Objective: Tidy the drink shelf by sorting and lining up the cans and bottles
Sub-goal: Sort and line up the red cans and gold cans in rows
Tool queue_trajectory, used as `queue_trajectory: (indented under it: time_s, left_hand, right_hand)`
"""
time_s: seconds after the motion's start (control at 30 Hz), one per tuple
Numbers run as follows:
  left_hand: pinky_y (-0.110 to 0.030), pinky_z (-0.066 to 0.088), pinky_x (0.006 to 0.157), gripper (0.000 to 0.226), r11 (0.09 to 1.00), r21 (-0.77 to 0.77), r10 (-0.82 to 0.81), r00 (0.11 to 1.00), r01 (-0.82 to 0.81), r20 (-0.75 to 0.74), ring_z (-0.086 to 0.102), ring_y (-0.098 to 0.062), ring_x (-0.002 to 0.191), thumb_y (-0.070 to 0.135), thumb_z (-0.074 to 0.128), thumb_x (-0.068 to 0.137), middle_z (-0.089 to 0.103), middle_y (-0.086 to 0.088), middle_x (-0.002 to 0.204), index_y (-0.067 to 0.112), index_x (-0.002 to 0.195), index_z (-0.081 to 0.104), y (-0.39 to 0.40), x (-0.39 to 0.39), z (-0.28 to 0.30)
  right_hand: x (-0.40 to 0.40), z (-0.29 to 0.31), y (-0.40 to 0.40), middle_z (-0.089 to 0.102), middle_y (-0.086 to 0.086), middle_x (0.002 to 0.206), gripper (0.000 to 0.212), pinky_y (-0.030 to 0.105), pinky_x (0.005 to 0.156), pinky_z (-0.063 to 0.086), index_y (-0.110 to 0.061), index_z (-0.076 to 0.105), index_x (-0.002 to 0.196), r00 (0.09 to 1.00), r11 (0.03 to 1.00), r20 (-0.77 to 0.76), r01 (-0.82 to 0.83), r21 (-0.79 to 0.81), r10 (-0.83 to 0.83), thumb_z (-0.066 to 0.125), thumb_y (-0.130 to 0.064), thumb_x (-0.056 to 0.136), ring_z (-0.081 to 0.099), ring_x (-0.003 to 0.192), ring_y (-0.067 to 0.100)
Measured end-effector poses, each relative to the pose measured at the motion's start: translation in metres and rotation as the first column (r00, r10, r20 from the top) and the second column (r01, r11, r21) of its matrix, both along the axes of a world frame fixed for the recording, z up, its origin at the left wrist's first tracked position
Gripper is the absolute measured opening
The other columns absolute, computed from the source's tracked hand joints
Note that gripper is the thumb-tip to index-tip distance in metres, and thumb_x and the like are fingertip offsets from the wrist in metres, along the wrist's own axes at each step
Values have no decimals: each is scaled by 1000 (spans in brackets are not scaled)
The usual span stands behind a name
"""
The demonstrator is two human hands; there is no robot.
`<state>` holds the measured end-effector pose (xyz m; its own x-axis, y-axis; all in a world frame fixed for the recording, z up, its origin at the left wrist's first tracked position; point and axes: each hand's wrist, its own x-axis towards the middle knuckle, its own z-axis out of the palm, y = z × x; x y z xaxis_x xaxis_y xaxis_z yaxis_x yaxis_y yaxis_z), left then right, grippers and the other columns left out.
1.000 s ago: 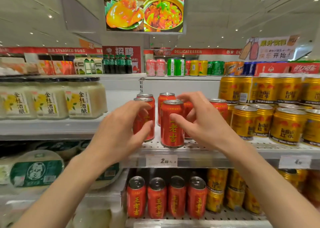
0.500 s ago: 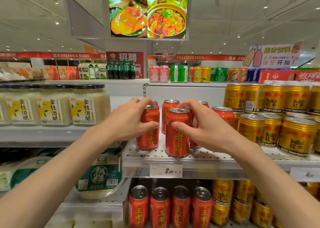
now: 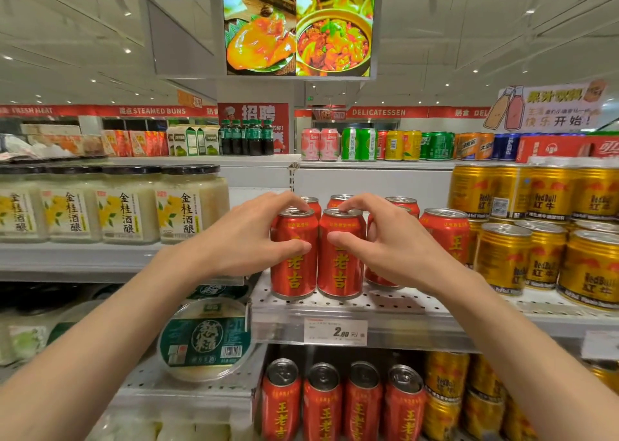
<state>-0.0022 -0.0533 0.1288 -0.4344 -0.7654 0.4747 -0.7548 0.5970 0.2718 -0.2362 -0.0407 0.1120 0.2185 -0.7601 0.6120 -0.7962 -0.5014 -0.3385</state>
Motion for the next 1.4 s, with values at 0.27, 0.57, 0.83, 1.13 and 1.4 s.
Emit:
queue_trajectory:
  time_s: [0.27,0.57,0.83,1.13,1.4]
  left_hand:
    - [-39,50,102,59,999,-48,23,997,-20,67,55,-11,119,60,64,87,54,9,137,40,138,44,2,-4,-3]
    - [-43,40,110,70,981,-194,7,993,17,120,47,-13,128,70,59,84,52,7,141,33,142,45,-1,-39,-1]
    - [-42,48,100,62,975,-223,13,990,19,141,58,-14,114,67,57,87,60,8,131,32,137,52,-4,-55,0]
    - [-43,50,97,58,966,-256,2,991,32,134,60,-15,114,64,58,89,62,7,129,30,136,54,-5,-53,-3]
    - [-42,47,100,57,962,-273,23,991,13,129,58,-15,116,63,57,90,62,8,129,30,138,53,-3,-53,-6]
  right_hand:
    - [-5,3,2,50,-24,85,54,15,66,38,-30,52,137,999,998,5,-39,56,38,62,-56,90,47,70,-8]
    - [-44,24,14,58,-3,143,53,35,98,48,-25,48,142,966,974,-149,221,47,-212,55,-53,97,58,120,16]
    - [-32,17,2,69,7,109,49,36,70,47,-20,44,113,931,951,-202,309,-5,-303,62,-59,91,61,86,25]
    - [-53,26,11,61,-8,110,35,20,56,55,-30,48,116,996,981,-58,73,177,-64,65,-49,92,69,60,6]
    - [-60,26,11,64,-6,120,38,30,66,62,-33,53,125,999,977,-44,10,212,-1,64,-50,93,73,69,10]
